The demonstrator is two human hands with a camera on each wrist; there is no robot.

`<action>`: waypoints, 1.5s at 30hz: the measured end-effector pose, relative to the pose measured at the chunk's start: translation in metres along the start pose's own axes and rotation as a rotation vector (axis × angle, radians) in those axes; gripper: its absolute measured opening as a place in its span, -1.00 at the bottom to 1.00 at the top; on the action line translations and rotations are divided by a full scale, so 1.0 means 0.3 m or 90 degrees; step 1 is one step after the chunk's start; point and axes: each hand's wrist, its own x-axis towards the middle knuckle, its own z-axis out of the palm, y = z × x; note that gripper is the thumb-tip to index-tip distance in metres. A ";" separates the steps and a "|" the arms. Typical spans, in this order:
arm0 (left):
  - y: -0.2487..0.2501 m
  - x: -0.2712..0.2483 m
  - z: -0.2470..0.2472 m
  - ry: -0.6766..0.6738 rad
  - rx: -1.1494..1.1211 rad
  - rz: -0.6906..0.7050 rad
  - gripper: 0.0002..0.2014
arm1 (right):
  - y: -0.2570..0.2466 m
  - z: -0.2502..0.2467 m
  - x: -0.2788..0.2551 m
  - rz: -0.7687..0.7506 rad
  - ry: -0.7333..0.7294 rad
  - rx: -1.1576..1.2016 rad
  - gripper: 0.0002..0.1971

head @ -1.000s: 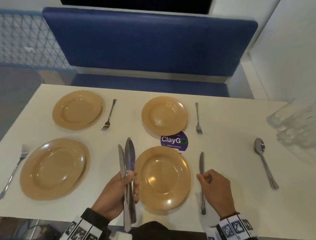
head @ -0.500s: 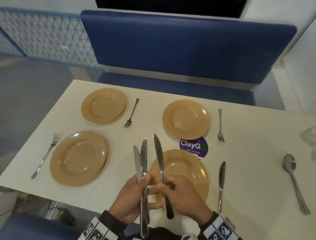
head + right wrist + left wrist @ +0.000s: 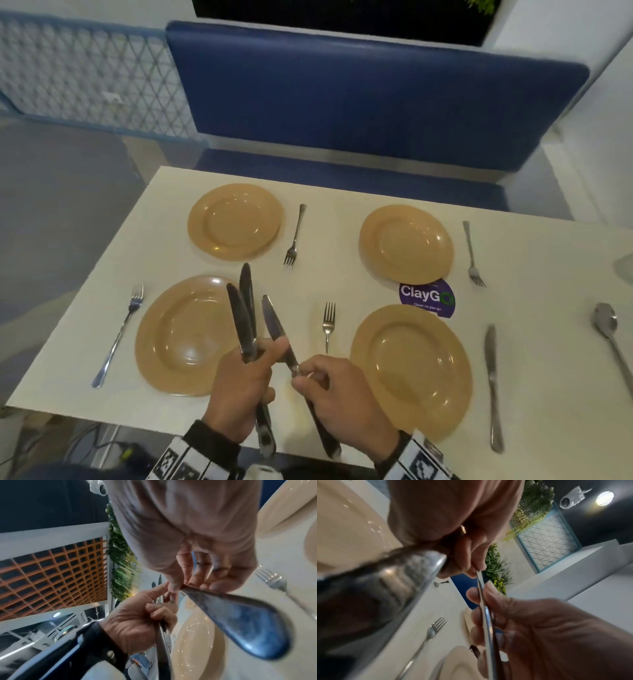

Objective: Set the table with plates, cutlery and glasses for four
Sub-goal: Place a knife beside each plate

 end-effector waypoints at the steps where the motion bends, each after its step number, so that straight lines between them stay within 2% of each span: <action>1: 0.006 0.014 -0.039 0.011 0.007 -0.009 -0.77 | -0.015 0.033 0.018 0.009 0.011 -0.020 -0.86; 4: 0.033 0.066 -0.190 0.045 0.007 -0.051 -0.73 | -0.019 0.119 0.110 0.062 0.075 -0.027 -0.88; 7: 0.065 0.108 -0.348 0.024 0.067 -0.078 -0.74 | 0.019 0.188 0.215 0.122 0.152 -0.032 -0.85; 9: 0.087 0.125 -0.435 0.019 0.098 -0.079 -0.71 | 0.040 0.232 0.262 0.157 0.170 -0.045 -0.84; 11: 0.114 0.140 -0.496 0.005 0.104 -0.074 -0.66 | 0.053 0.278 0.288 0.187 0.181 -0.056 -0.75; 13: 0.133 0.156 -0.532 -0.010 0.107 -0.074 -0.64 | 0.072 0.320 0.307 0.206 0.197 -0.050 -0.82; 15: 0.149 0.163 -0.546 -0.024 0.103 -0.078 -0.66 | 0.088 0.356 0.324 0.220 0.220 -0.040 -0.90; 18: 0.173 0.171 -0.546 -0.049 0.082 -0.083 -0.72 | 0.108 0.395 0.350 0.224 0.260 -0.022 -0.88; 23: 0.176 0.182 -0.568 -0.057 0.062 -0.086 -0.55 | 0.129 0.438 0.359 0.255 0.318 -0.089 -0.89; 26: 0.173 0.201 -0.588 -0.052 0.020 -0.081 -0.68 | 0.135 0.450 0.358 0.239 0.307 -0.172 -0.91; 29: 0.167 0.218 -0.605 -0.064 -0.001 -0.073 -0.77 | 0.134 0.449 0.358 0.226 0.315 -0.188 -0.89; 37: 0.167 0.232 -0.623 -0.096 0.016 -0.029 -0.77 | 0.140 0.452 0.367 0.234 0.333 -0.188 -0.88; 45: 0.173 0.215 -0.598 -0.115 0.017 -0.040 -0.80 | 0.108 0.427 0.339 0.224 0.313 -0.173 -0.85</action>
